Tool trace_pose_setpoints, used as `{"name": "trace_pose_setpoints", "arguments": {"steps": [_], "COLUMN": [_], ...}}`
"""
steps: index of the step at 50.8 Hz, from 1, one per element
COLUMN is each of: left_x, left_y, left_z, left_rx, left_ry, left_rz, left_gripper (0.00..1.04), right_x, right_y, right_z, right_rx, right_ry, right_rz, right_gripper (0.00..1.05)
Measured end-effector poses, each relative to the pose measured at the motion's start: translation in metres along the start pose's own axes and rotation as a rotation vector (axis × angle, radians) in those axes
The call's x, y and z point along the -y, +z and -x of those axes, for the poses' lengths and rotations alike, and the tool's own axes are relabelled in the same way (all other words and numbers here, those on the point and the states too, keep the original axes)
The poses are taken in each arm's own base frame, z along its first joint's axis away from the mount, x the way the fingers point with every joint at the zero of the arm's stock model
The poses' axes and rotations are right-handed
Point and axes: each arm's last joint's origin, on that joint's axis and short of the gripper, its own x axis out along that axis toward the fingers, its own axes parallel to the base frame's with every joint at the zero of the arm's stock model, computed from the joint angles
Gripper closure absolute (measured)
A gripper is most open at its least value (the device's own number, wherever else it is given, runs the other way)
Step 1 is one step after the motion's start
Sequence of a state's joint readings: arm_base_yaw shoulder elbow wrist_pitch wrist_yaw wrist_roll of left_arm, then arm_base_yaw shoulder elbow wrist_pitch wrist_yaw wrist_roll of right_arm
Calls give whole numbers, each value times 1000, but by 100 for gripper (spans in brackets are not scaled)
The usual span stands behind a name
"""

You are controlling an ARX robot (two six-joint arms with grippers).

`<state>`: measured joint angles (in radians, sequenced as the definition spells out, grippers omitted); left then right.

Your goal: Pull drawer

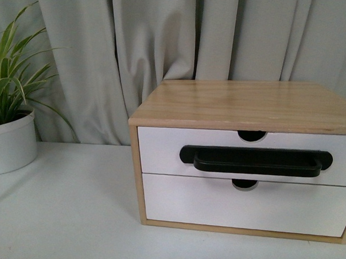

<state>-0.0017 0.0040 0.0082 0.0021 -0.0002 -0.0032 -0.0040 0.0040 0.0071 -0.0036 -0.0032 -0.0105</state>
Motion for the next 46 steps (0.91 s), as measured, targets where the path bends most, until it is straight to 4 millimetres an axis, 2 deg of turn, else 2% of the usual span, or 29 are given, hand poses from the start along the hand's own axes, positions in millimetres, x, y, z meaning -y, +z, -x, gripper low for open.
{"name": "trace_pose_setpoints", "arguments": {"steps": [43, 46], "left_x": [0, 2], "left_y": [0, -3], "left_z": [0, -1], "left_rx": [0, -58], "left_ry": [0, -16], "left_rz": [0, 1], "left_gripper": [6, 6], "right_x": [0, -1], "right_y": [0, -1], "right_z": [0, 0], "right_rx": [0, -46], "right_ry": [0, 66], "right_rz": [0, -17], "right_gripper": [9, 9]}}
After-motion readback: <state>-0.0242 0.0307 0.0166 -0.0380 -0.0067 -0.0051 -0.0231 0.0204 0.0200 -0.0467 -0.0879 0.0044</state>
